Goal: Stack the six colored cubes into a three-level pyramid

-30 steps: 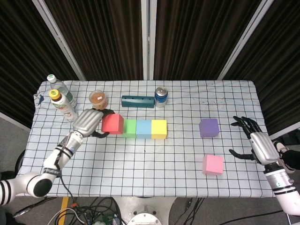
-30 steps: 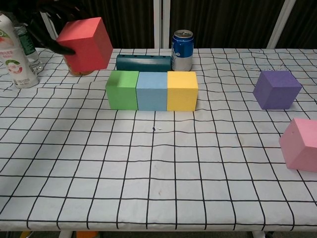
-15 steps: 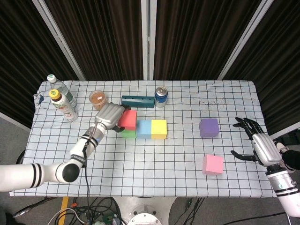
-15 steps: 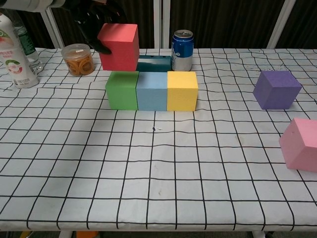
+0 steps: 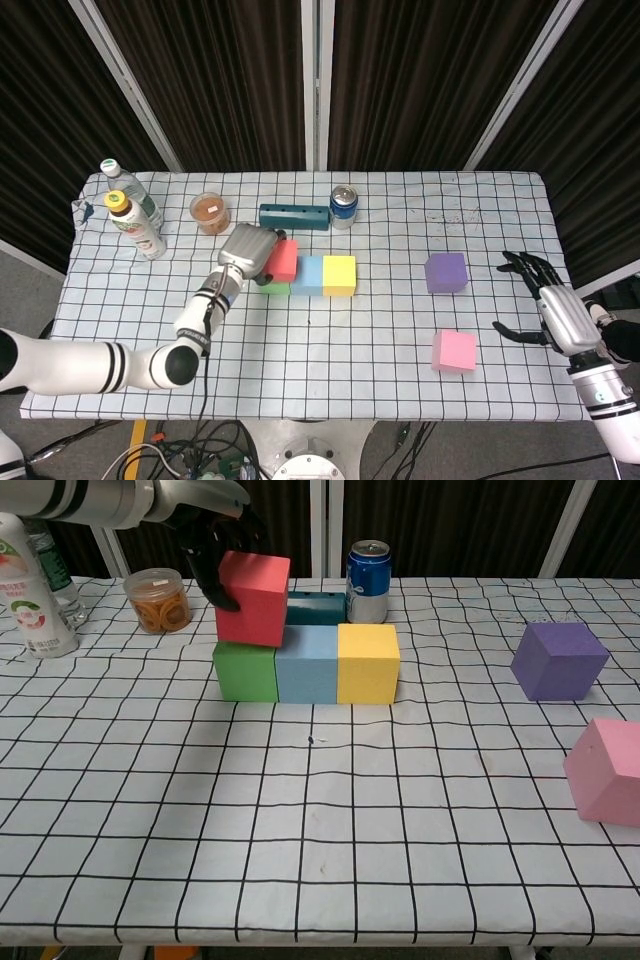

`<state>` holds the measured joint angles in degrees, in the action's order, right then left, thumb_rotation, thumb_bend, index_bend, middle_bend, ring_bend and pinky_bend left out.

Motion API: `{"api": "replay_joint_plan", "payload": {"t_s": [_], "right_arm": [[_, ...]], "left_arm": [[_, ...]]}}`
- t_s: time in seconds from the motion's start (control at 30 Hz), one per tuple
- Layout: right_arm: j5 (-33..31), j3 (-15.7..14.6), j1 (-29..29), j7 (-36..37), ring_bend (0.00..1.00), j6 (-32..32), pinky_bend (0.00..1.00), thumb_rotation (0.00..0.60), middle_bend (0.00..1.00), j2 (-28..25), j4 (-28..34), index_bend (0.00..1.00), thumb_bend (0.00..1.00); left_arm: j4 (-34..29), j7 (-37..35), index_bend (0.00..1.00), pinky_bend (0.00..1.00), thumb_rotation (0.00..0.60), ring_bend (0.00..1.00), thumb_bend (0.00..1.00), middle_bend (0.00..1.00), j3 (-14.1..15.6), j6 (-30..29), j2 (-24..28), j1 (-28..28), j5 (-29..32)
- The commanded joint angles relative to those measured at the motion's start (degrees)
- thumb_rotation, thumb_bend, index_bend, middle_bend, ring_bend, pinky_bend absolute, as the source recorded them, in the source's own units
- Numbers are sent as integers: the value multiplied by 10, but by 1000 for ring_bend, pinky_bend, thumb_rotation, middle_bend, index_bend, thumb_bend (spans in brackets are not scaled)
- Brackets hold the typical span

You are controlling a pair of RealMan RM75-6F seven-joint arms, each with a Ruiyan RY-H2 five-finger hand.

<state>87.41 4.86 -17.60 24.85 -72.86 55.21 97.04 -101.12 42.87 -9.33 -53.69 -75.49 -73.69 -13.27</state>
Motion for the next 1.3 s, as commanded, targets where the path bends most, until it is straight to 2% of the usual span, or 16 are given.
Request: {"api": "replay_joint_plan", "payload": {"t_s": [0.03, 0.3, 0.47, 0.53, 0.77, 0.97, 1.3], "right_arm": [[1, 0, 1, 1, 0, -1, 0, 600, 216, -1, -1, 0, 125], [1, 0, 3, 10, 0, -4, 0, 600, 216, 1, -7, 0, 127], [2, -1, 4, 13, 0, -6, 0, 600, 216, 0, -9, 0, 127], [2, -1, 5, 14, 0, -7, 0, 600, 216, 0, -10, 0, 127], [2, 0, 5, 18, 0, -8, 0, 600, 216, 0, -12, 0, 128], [2, -1, 6, 18, 0, -7, 0, 600, 216, 0, -12, 0, 127], [1, 0, 8, 24, 0, -9, 0, 600, 216, -1, -16, 0, 127]], "left_arm": [[2, 5, 218, 333, 600, 326, 214, 316, 2, -2, -6, -7, 14], [11, 15, 148, 340, 600, 260, 199, 257, 0, -9, -20, -25, 52], [11, 7, 78, 336, 600, 162, 188, 150, -3, -6, -21, -26, 52], [7, 3, 69, 326, 600, 132, 188, 123, -2, -6, -18, -23, 41], [-7, -6, 92, 282, 600, 130, 188, 123, 14, 10, -8, -11, -33], [9, 11, 143, 246, 600, 131, 188, 171, 33, -17, -23, -9, -91], [-12, -10, 103, 216, 600, 102, 154, 108, 39, -15, 3, 13, -112]]}}
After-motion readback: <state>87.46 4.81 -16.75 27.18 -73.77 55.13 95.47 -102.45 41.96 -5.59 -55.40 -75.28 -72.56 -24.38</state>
